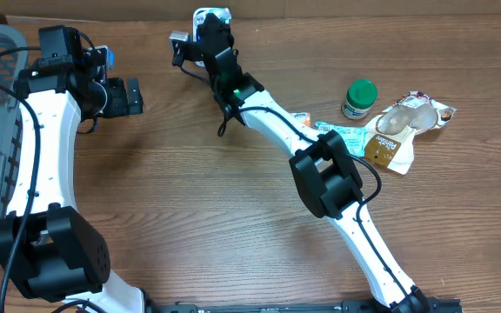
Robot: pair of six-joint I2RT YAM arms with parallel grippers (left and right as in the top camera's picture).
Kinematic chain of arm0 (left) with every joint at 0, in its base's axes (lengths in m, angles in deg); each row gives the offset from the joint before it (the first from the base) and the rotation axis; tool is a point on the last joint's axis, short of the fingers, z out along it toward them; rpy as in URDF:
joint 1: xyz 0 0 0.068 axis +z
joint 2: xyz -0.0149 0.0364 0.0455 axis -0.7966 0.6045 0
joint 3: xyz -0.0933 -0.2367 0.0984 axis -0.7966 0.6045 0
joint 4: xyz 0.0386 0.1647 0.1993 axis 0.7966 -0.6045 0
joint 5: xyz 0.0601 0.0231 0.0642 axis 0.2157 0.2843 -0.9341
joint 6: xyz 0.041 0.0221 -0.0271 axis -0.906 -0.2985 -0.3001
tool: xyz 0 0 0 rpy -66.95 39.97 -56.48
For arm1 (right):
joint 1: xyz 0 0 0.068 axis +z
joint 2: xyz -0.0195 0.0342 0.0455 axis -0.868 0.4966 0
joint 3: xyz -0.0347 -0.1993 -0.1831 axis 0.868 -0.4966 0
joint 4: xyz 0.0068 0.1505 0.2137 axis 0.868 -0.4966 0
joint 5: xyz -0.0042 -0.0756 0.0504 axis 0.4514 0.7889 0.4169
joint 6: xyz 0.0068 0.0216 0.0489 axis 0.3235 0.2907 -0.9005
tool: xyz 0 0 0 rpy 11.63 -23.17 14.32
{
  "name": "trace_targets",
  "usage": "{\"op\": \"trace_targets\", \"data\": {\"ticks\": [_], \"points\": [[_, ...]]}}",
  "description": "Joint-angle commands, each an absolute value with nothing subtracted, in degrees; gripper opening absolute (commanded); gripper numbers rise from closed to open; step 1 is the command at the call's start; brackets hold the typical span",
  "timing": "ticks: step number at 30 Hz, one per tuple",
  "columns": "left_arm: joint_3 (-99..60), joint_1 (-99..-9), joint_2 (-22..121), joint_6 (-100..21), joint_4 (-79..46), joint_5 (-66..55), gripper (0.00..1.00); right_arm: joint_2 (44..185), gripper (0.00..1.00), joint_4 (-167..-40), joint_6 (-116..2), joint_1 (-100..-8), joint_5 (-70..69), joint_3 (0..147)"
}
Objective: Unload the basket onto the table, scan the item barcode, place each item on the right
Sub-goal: 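Hold the small Kleenex pack in front of the scanner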
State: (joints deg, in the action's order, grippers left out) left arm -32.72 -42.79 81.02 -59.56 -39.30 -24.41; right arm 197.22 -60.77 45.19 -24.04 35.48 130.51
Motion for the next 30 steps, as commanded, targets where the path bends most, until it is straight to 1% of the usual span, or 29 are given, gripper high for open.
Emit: {"op": "trace_targets", "data": {"ticks": [1,10,15,18,21,24,25,27,30], "points": [[-33.7,-42.7,80.4,-60.5,-39.2,-24.4,1.00,197.7,0.04,-60.1,43.1,-23.4,35.2,131.2],[-33.7,-42.7,80.4,-60.5,-39.2,-24.4,1.00,197.7,0.04,-60.0,41.9,-22.9,34.7,131.2],[-33.7,-42.7,80.4,-60.5,-39.2,-24.4,0.99,197.5,0.04,-56.7,34.2,-22.5,34.8,131.2],[-33.7,-42.7,80.4,-60.5,-39.2,-24.4,0.99,196.5,0.04,-53.6,26.3,-22.4,37.1,131.3],[-33.7,-42.7,80.4,-60.5,-39.2,-24.4,0.99,194.5,0.04,-50.4,13.8,-22.5,43.0,131.3],[-33.7,-42.7,80.4,-60.5,-39.2,-24.4,0.99,191.5,0.04,-49.7,0.9,-22.5,51.3,131.3],[-33.7,-42.7,80.4,-60.5,-39.2,-24.4,1.00,190.2,0.04,-50.3,-3.3,-22.5,54.4,131.3],[-33.7,-42.7,80.4,-60.5,-39.2,-24.4,1.00,187.4,0.04,-53.4,-8.0,-22.5,59.2,131.3],[-33.7,-42.7,80.4,-60.5,-39.2,-24.4,0.99,182.4,0.04,-63.1,-13.1,-22.5,62.2,131.3]]}}
